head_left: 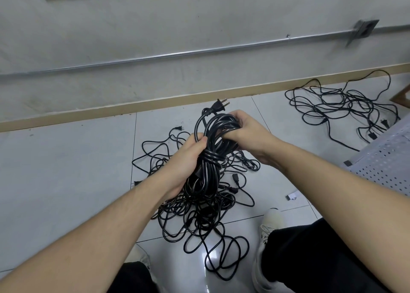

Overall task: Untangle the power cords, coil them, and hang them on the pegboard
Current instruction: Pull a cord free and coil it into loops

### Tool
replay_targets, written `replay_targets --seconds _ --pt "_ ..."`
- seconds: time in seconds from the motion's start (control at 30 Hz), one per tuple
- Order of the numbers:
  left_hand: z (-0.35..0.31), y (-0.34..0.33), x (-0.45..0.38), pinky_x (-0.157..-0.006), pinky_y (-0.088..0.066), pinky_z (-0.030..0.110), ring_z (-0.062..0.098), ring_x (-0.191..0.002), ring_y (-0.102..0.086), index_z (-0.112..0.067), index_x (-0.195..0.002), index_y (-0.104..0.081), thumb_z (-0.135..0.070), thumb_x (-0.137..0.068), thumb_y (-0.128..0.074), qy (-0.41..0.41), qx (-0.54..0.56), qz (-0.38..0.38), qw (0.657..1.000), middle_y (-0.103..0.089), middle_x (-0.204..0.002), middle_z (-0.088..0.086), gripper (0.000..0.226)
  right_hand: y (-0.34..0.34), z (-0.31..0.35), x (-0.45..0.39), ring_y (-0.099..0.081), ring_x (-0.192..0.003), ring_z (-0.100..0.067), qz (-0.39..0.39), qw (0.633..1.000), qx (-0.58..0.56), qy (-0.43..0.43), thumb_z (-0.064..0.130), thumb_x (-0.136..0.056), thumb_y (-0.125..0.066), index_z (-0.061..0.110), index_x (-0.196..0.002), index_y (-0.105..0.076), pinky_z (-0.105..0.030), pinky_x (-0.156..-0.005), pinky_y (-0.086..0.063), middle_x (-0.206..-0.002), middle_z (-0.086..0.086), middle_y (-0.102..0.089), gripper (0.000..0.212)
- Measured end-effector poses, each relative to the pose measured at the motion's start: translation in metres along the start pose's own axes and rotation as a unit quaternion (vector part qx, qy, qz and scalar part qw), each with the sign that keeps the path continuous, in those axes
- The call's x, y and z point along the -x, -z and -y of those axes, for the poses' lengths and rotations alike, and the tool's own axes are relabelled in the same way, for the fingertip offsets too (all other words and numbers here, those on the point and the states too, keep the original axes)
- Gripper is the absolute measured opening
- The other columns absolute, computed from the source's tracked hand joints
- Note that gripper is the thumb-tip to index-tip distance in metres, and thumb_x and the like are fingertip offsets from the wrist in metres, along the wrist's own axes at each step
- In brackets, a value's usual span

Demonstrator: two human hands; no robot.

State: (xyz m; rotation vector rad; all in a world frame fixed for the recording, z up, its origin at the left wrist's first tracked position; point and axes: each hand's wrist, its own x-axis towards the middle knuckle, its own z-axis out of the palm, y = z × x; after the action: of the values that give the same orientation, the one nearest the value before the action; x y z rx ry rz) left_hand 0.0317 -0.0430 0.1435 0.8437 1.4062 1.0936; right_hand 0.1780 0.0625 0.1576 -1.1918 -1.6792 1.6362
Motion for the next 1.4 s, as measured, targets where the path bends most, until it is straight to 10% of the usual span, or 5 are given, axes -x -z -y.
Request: replay_targets --seconds 0.43,0.8,1.4 --pt "0.009 -0.018 0.002 -0.092 -0.058 0.049 0.026 -0.100 -0.073 -0.025 -0.111 -0.070 -0.037 -0.107 -0.046 0.011 0.045 -0.084 0.995 -0.075 -0.111 0.008 0.028 -0.016 0.003 -0.004 -0.066 -0.085 -0.028 -0.002 0.994 -0.104 -0.037 -0.010 -0.084 -0.063 0.008 -0.092 -0.072 -0.053 -0.095 -0.053 -0.087 -0.010 -0.072 0.022" --pt "0.003 -0.018 0.007 -0.074 -0.055 0.047 0.032 -0.092 -0.065 -0.010 -0.126 -0.067 -0.033 -0.107 -0.048 0.044 0.194 -0.078 0.977 -0.070 -0.122 0.022 0.036 0.002 0.010 0.003 -0.066 -0.083 -0.019 0.138 0.988 -0.069 -0.001 -0.009 -0.093 -0.056 0.012 -0.111 -0.064 -0.030 -0.075 -0.055 -0.091 -0.004 -0.070 0.029" --pt "-0.007 -0.015 0.010 -0.105 -0.053 0.047 0.030 -0.113 -0.069 -0.007 -0.138 -0.060 -0.017 -0.107 -0.046 0.061 0.305 -0.034 0.950 -0.068 -0.131 0.019 0.036 0.013 0.017 0.018 -0.068 -0.086 -0.019 0.277 0.960 -0.048 -0.014 0.016 -0.070 -0.077 0.012 -0.092 -0.073 -0.028 -0.078 -0.054 -0.089 -0.007 -0.073 0.023"
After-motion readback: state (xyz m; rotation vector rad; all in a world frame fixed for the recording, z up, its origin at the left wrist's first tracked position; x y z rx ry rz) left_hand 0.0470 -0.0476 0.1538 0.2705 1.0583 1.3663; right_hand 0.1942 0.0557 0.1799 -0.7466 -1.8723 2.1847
